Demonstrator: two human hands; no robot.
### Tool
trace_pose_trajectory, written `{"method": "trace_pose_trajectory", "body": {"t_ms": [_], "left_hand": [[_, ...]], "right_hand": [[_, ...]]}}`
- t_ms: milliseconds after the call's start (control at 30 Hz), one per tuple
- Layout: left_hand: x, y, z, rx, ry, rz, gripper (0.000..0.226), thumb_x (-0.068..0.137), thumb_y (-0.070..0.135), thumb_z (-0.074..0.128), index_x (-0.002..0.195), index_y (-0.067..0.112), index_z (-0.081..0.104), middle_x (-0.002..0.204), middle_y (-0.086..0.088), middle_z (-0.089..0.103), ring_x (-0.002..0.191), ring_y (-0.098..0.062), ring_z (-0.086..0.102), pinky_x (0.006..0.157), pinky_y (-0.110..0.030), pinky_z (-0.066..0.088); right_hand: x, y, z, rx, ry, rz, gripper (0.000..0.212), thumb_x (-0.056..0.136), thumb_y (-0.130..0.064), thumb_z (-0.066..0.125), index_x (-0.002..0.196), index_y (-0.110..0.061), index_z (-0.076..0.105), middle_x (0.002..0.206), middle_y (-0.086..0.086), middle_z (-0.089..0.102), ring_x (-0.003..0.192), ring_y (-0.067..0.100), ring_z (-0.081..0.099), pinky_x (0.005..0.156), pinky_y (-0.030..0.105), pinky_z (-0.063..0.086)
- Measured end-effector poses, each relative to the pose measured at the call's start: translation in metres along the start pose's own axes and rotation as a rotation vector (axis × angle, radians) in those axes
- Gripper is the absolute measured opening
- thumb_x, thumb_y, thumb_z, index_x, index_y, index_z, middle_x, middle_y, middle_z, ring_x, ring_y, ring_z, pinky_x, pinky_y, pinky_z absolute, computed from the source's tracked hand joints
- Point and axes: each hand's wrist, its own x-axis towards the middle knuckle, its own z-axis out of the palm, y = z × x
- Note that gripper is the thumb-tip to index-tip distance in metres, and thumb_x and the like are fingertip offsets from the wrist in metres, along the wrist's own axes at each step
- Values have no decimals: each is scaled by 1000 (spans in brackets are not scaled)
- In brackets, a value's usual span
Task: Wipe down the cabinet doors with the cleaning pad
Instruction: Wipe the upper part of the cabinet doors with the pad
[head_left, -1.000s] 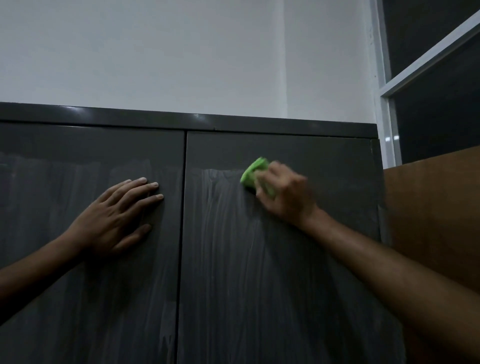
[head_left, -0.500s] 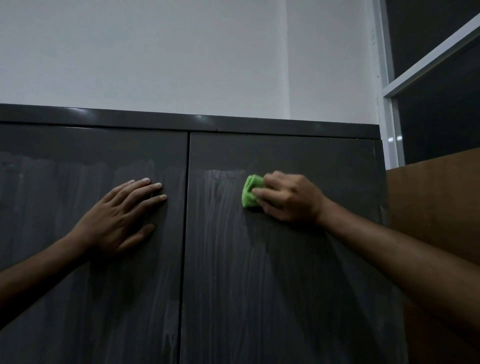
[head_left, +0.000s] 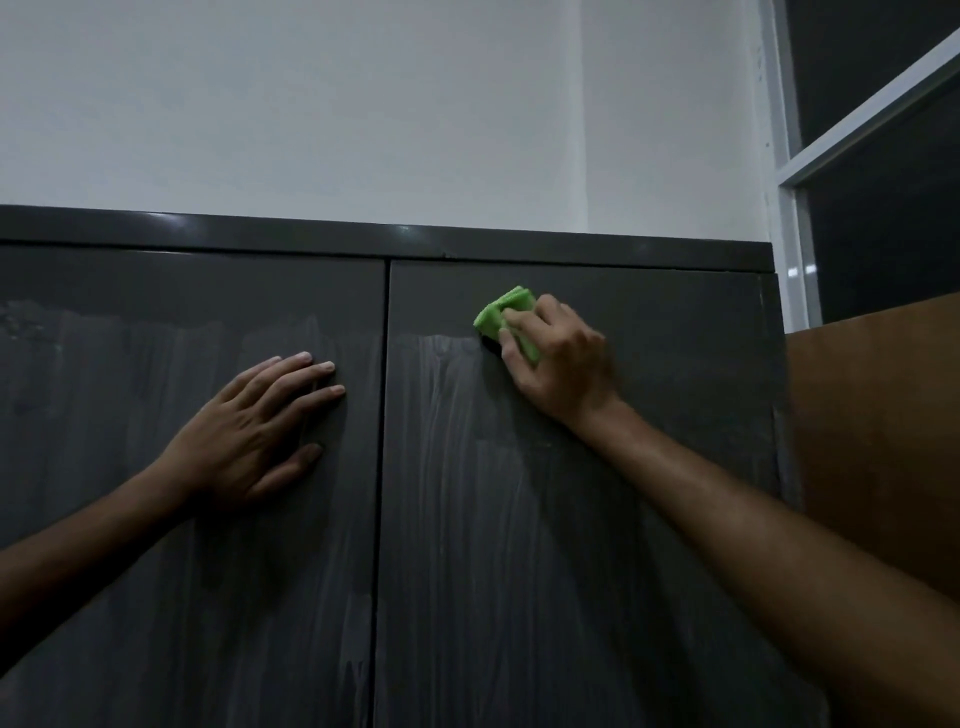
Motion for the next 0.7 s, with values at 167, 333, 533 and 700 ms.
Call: {"method": "trace_pose_trajectory", "body": {"t_ms": [167,333,533,700], "left_hand": [[-1,-1,0,-4,4,-1,67,104,55,37,162,22,34,169,-9,32,160,-28,23,130,-49,19],[0,0,-1,-9,18,-5,67,103,54,40,160,20,37,167,-10,35,159,-29,25,130,-49,19],[0,0,-1,-9,24,2,67,102,53,41,159,18,40,167,-10,36,159,-28,24,131,-45,14],[0,1,-2,-7,31,-1,67,101,53,42,158,17,42,167,-10,35,158,-29,25,131,-47,15]], "right_hand": [[-25,-5,-12,108,-363,-517,37,94,-42,68,117,-13,72,101,10,61,81,24,60,59,34,52],[-12,-5,-31,188,-461,-377,41,97,-23,69,135,-10,62,122,15,59,100,26,62,80,36,57],[31,24,-56,561,-484,233,38,102,-18,61,139,-16,52,91,-4,73,81,1,66,77,23,52],[34,45,-53,425,-512,158,20,103,-16,52,119,-24,42,93,2,64,81,22,63,77,47,56]]}}
